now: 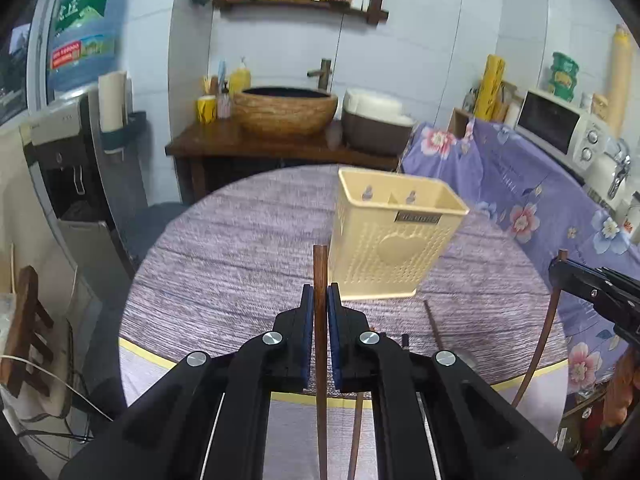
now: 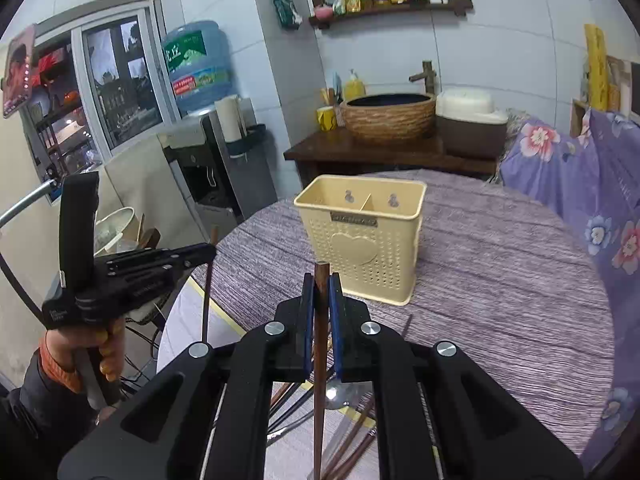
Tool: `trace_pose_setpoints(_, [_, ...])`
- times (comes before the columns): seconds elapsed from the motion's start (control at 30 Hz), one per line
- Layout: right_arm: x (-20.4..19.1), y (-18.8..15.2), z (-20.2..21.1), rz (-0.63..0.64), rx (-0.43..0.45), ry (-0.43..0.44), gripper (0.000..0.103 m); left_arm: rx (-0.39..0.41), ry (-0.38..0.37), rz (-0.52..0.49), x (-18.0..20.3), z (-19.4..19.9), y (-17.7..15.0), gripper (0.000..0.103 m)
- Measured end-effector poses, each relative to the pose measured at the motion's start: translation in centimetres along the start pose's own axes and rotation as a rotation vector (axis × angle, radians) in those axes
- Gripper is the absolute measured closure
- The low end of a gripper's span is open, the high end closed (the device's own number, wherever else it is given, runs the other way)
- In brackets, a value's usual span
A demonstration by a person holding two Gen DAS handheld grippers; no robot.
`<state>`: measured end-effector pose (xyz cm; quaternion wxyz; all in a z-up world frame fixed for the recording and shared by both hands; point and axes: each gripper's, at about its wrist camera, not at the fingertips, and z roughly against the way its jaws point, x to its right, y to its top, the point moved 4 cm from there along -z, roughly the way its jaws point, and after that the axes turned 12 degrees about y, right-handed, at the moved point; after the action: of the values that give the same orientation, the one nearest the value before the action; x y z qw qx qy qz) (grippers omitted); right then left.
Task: Organize utensils
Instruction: 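Lift the wooden chopstick with the left tool over the cream holder, then lower the chopstick into the holder and open the left tool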
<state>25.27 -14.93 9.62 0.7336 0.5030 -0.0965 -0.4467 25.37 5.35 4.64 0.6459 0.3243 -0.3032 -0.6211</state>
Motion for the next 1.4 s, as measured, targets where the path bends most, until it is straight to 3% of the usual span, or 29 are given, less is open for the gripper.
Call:
trace_pose_setpoints(0.13, [-0.4,0.4,1.3,0.006,0.010,-0.012,0.095,0.036,0.001,0.007,0.2,1.4,0.1,0.095])
trace_pose_setpoints(0.27, [-0.8,0.7,1.7,0.008,0.003,-0.004,0.095,0.023,-0.007,0.017,-0.1,1.4,0.1,0.095])
trace_pose_setpoints(0.43, [-0.8,2.3,2.6,0.016,0.030,0.007,0.095,0.075,-0.008,0.009,-0.5,3.2,1.9,0.095])
trace_pose_setpoints(0.57, [-1.1,6.6,3.7,0.055,0.086,-0.011,0.095,0.122,-0.030,0.005,-0.4,4.8,5.1,0.095])
trace_pose_setpoints(0.77, [-0.6,16.4,4.8,0.078,0.226,-0.064,0.095,0.233,-0.068,0.030,0.6,8.1,13.3,0.095])
trace_pose_setpoints(0.87, [0.1,20.4,3.8,0.091,0.281,-0.118,0.095,0.293,-0.053,0.035,2.0,8.8,17.2,0.095])
trace_pose_setpoints(0.97, [1.1,22.3,1.7,0.089,0.308,-0.145,0.095,0.329,-0.045,0.039,3.6,8.3,19.8,0.095])
trace_pose_setpoints(1.07, [2.1,22.3,-0.7,0.085,0.312,-0.153,0.095,0.330,-0.034,0.038,5.0,6.4,20.4,0.095])
trace_pose_setpoints(1.2, [3.5,20.3,-4.2,0.084,0.266,-0.167,0.095,0.293,-0.029,0.029,5.9,3.1,18.7,0.095])
trace_pose_setpoints(1.4, [6.2,16.3,-8.3,0.017,0.171,-0.163,0.095,0.176,-0.026,0.031,5.7,-2.3,14.9,0.095])
